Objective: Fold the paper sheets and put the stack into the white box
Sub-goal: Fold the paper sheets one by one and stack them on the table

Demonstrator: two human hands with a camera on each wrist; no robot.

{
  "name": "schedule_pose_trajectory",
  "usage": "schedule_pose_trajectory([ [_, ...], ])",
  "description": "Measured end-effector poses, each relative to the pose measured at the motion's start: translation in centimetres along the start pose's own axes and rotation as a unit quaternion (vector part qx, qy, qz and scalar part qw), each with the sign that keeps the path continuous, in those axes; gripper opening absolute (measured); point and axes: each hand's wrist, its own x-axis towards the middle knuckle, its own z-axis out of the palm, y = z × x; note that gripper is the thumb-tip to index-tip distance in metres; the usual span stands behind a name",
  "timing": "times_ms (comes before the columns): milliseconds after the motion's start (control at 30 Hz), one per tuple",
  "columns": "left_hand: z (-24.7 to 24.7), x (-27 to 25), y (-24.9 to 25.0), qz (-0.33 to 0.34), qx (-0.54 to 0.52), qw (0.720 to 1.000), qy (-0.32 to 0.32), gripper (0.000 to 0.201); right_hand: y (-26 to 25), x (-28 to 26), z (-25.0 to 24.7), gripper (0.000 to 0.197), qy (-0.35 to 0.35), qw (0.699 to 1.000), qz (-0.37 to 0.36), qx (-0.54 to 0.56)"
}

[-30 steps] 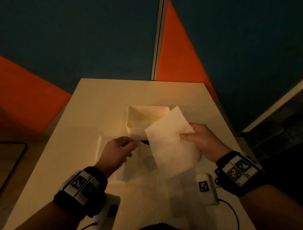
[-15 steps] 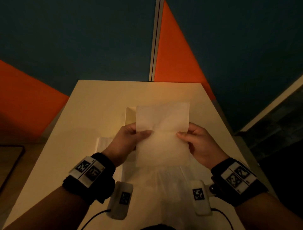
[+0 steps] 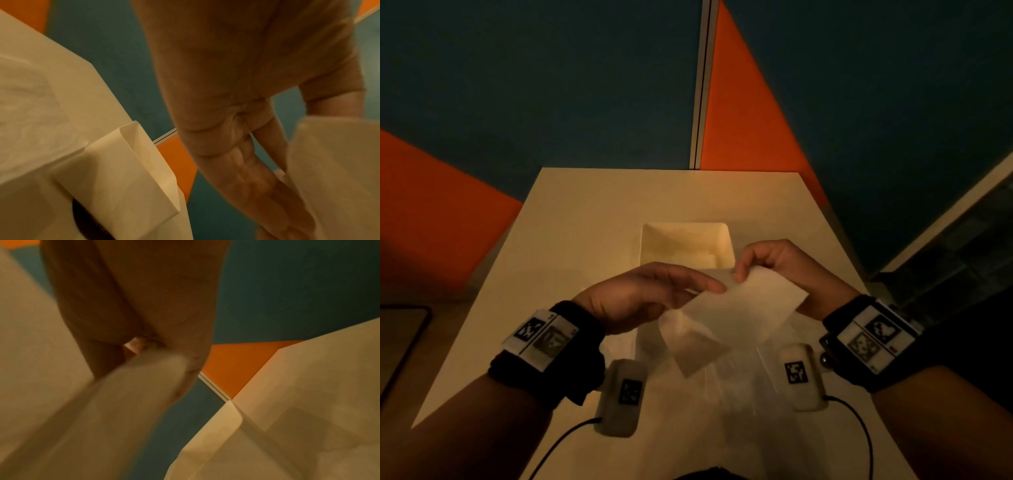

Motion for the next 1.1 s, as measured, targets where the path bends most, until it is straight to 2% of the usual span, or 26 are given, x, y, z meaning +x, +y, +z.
schedule_pose_trajectory([
  [167,0.5,0.5,-0.3,0.005,-0.016,1.0,0.015,0.035,-0.4,0.9,1.0,0.009,-0.047,0.998,-0.034,-0.022],
  [233,0.5,0.5,-0.4,0.01,-0.001,0.999,0.038,0.03,-0.6,1.0,1.1,0.004,-0.063,0.997,-0.039,-0.02],
  [300,0.3,0.3,-0.6,0.012,0.013,0.997,0.072,0.028,-0.6,1.2,0.9,0.008,-0.064,0.998,-0.028,-0.004],
  [367,0.0,0.0,-0.8,0.015,0.022,0.992,0.124,0.027,0.0,1.5,0.5,0.015,-0.032,0.999,0.006,0.03],
  [467,-0.8,-1.0,-1.6,0.024,0.004,0.973,0.231,0.027,2.1,2.3,-0.3,0.018,0.06,0.994,0.06,0.064],
  [567,-1.8,-2.4,-2.6,0.025,0.013,0.951,0.309,0.026,5.7,3.1,-0.9,0.016,0.098,0.985,0.103,-0.1],
  [633,-2.4,-3.5,-3.4,0.018,0.018,0.935,0.354,0.024,8.2,3.3,-1.0,0.02,0.075,0.963,0.115,-0.232],
  [700,-2.9,-4.6,-4.3,0.003,0.024,0.923,0.385,0.023,10.2,3.3,-1.0,0.031,0.03,0.938,0.155,-0.307],
  [800,-3.3,-5.7,-5.6,-0.028,0.055,0.907,0.416,0.023,11.7,3.2,-0.5,0.062,-0.029,0.893,0.206,-0.398],
  [900,-4.0,-6.5,-6.9,-0.075,0.128,0.886,0.439,0.024,12.2,3.4,0.2,0.083,-0.074,0.835,0.207,-0.505],
  [1000,-4.3,-7.0,-7.5,-0.107,0.205,0.862,0.452,0.027,12.6,3.5,0.6,0.089,-0.088,0.79,0.2,-0.573],
  [1100,-4.3,-7.1,-7.7,-0.123,0.265,0.843,0.452,0.03,12.8,3.7,0.6,0.087,-0.092,0.774,0.196,-0.595],
])
